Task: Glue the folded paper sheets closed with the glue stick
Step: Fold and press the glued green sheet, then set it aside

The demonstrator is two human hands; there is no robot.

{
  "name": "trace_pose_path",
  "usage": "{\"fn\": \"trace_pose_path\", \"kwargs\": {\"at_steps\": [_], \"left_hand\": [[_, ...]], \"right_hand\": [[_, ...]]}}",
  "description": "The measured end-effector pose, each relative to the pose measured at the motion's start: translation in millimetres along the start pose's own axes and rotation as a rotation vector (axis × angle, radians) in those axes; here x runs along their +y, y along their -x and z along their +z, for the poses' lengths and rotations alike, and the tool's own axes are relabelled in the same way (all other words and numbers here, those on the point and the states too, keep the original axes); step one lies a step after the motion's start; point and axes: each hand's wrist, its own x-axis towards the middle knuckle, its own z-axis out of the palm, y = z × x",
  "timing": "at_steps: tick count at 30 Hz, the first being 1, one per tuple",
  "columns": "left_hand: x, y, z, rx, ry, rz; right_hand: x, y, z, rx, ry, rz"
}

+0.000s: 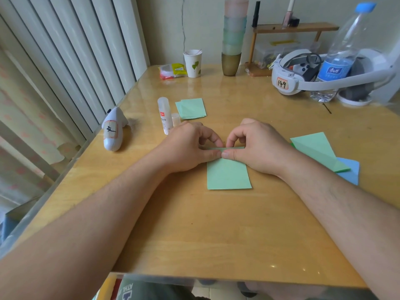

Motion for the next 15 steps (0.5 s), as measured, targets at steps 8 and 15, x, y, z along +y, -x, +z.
{"fn": "trace_pose_path", "kwargs": {"at_steps": [8, 15], "left_hand": [[-2, 1, -5, -0.064, 0.015, -0.022], [-1, 2, -4, -0.06, 0.038, -0.041]], "right_hand": [[7, 3, -5, 0.006, -0.009, 0.033], [11, 4, -8, 0.009, -0.012, 0.052]]}}
